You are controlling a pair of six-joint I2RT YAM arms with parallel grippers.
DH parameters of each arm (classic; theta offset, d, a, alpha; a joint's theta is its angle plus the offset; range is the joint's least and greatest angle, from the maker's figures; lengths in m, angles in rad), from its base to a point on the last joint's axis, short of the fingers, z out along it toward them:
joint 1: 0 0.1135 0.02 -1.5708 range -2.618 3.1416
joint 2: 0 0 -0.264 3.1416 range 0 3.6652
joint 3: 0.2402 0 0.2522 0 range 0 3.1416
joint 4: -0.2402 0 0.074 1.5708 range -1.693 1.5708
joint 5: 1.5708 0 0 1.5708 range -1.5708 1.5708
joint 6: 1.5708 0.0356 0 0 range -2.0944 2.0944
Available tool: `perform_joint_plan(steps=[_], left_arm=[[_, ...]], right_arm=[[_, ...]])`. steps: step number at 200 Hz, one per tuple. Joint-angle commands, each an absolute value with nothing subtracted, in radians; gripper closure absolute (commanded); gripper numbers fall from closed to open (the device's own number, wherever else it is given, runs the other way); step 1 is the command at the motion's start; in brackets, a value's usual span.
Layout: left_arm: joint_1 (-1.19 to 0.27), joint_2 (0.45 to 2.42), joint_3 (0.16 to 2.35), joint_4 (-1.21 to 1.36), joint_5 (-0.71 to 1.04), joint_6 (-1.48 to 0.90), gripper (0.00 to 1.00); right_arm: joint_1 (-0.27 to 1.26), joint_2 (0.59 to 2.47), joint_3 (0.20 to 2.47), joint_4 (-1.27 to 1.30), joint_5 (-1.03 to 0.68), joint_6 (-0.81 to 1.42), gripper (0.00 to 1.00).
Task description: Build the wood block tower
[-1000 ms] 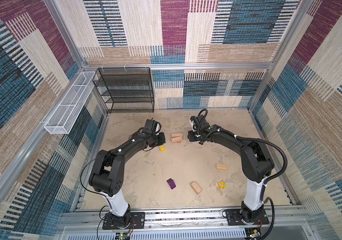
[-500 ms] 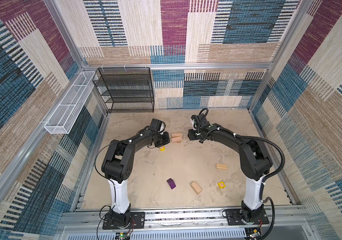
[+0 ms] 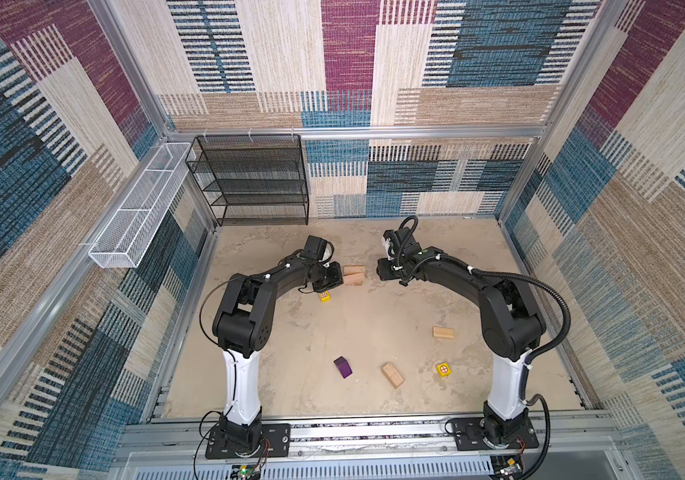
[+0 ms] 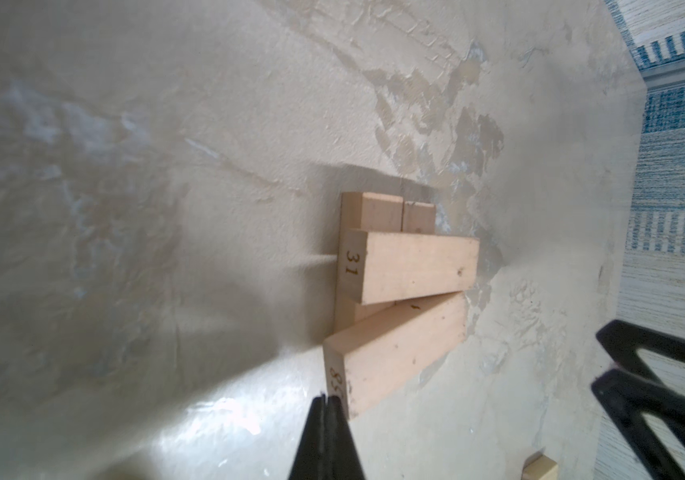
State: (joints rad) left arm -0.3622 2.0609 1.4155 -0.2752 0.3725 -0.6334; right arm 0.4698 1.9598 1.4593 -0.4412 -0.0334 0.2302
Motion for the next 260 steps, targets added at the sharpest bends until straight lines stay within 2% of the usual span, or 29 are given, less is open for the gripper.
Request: perform_joint_plan(steps=[1,134,170,184,223,240,260], left_arm=[[-0.362,2.070,1.437,-0.286,0.385,-0.647,0.97],[-0.360,2.080,1.479,-0.293,0.399,-0.646,0.98],[-0.342,1.987,1.450,-0.323,0.341,-0.600,0.99],[-0.324,1.938,1.439,-0.339,0.326,-0.575,0.99],[-0.266,1.799,1.401,-0.388,0.300,-0.488,0.99],[-0.245,1.751,1.383,-0.393,0.285,-0.449,0.99],[-0.229,1.716,1.370,-0.382,0.282,-0.442,0.98]], right_arm=[[0.469,1.962,1.458,-0.440,-0.019,0.223,0.51],[0.468,1.954,1.458,-0.463,-0.037,0.218,0.53],[0.493,1.951,1.472,-0.473,-0.042,0.234,0.66],[0.520,1.957,1.480,-0.472,-0.028,0.237,0.67],[0.592,2.006,1.525,-0.461,-0.033,0.271,0.86],[0.601,2.040,1.552,-0.467,-0.050,0.303,1.00],[0.602,2.069,1.566,-0.464,-0.059,0.333,1.00]])
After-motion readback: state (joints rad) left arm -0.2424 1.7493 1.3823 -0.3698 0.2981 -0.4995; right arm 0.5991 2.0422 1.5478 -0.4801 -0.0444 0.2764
